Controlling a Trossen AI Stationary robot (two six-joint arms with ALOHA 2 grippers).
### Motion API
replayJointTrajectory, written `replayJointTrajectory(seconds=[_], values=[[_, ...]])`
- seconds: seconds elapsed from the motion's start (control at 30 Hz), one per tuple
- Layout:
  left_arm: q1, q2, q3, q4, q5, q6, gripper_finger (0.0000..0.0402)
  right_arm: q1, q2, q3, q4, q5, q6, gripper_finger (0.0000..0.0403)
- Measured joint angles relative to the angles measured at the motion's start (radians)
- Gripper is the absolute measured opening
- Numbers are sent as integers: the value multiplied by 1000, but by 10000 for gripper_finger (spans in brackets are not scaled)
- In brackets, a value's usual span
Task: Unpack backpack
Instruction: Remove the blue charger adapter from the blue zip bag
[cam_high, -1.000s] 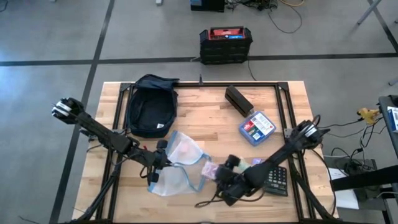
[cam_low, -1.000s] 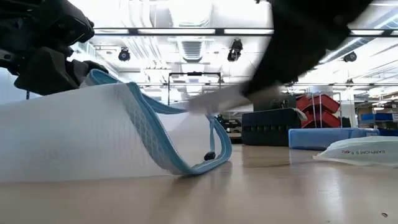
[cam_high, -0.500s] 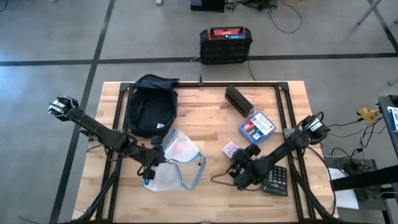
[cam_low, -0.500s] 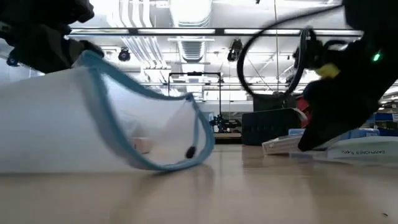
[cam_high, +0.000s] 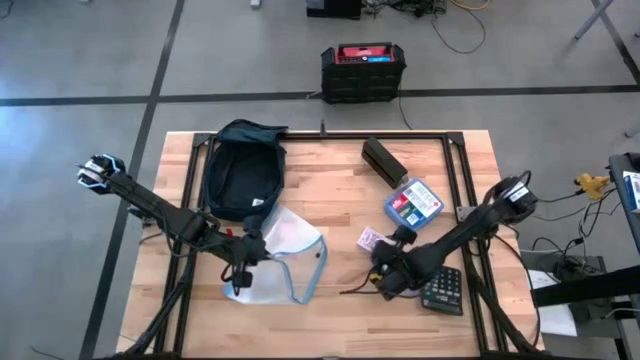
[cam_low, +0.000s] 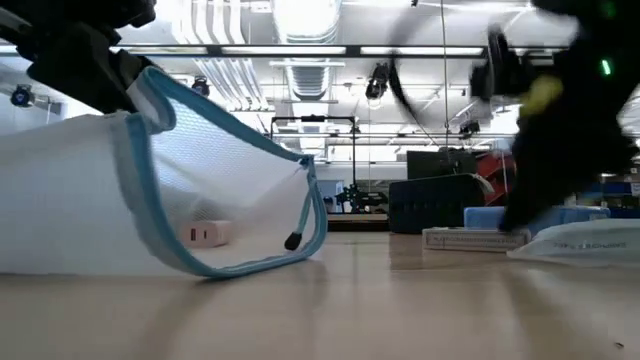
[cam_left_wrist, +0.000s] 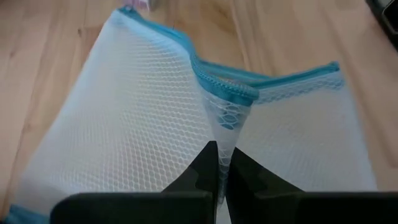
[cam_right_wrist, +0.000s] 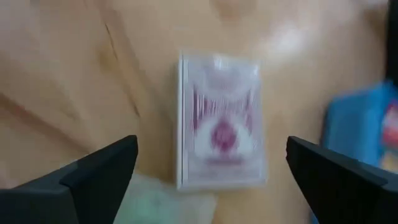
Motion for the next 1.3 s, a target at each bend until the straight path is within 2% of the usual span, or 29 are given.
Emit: replayJointTrajectory(seconds=[0.17,0.27,0.43,0.53,0.63,0.77,0.9,1.03,1.3], values=[[2,0,-11,108,-16,63,0,26,-43,47,66,126,-148,388],[4,0,-11,164,-16,124,0,43,-42,43,293,160,-338,388],[6,1,-13,271,11,250,0,32,33,-5,873,81,-721,388],[7,5,-23,373,49,313,0,7,122,-5,1097,25,-859,389],[23,20,-35,463,55,341,0,-10,223,17,1227,-53,-938,389],[73,60,-53,506,56,351,0,-15,332,88,1219,-65,-979,389],[118,86,-66,509,56,346,0,-16,376,157,1018,23,-942,389],[123,87,-78,475,62,320,0,-14,365,196,859,31,-857,389],[120,87,-143,433,98,201,0,-34,363,190,850,-14,-740,389]])
